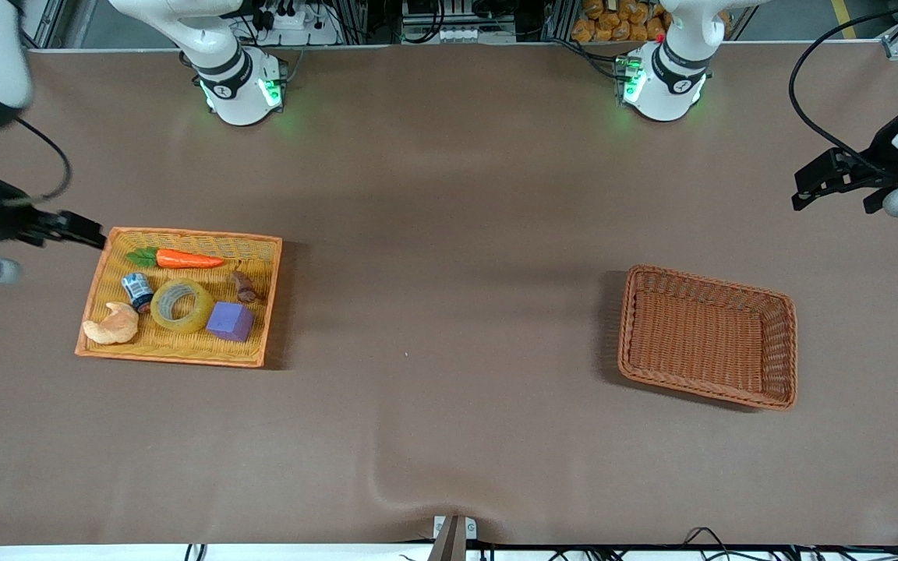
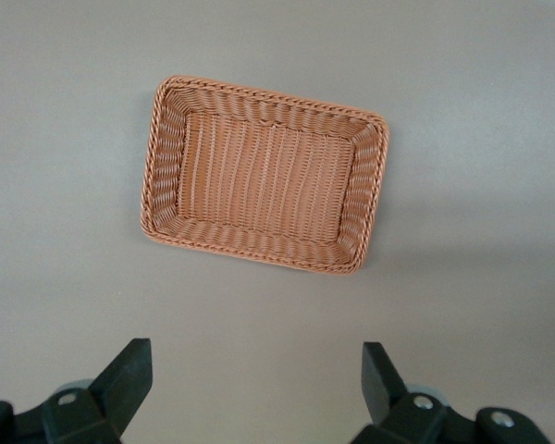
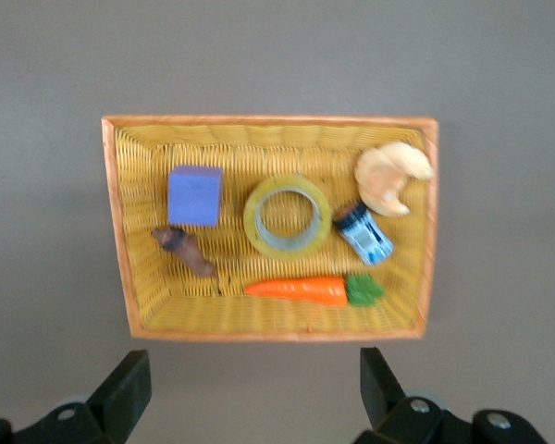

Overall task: Transfer tape with both arms
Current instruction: 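Reach the right gripper down toward the yellow tape roll in the tray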

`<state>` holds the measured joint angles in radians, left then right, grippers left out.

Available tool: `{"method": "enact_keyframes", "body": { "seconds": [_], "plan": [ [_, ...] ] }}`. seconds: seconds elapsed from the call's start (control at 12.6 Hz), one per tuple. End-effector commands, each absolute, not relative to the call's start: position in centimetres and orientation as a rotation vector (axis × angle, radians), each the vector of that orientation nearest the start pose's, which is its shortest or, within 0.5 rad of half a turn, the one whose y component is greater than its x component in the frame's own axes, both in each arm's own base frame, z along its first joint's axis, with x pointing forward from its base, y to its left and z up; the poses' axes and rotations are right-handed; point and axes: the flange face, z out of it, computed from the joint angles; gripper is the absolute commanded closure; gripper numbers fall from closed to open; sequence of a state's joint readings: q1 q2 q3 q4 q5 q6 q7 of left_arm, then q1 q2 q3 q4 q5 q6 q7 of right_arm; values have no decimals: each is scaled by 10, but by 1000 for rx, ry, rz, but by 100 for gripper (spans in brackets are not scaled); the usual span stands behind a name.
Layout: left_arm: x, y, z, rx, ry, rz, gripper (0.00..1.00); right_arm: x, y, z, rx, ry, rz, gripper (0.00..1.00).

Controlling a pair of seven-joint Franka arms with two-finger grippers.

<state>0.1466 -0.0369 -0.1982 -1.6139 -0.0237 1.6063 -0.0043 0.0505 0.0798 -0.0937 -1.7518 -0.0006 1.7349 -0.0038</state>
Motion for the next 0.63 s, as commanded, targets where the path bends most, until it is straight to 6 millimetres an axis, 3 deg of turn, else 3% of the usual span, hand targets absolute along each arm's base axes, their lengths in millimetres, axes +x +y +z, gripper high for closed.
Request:
{"method": "enact_keyframes", "body": {
  "seconds": [0.0,0.24,0.55],
  "plan": [
    [543,-30,628,-3139,96,-61,0,564,-21,439,-3146,-54,126,0],
    [543,-30,628,-3141,96,-59,0,550,-28,339,-3151,-195,12,0],
    [542,-40,639,-3128,120,-85,0,546,-24,256,-3112,-439,179,0]
  ]
}}
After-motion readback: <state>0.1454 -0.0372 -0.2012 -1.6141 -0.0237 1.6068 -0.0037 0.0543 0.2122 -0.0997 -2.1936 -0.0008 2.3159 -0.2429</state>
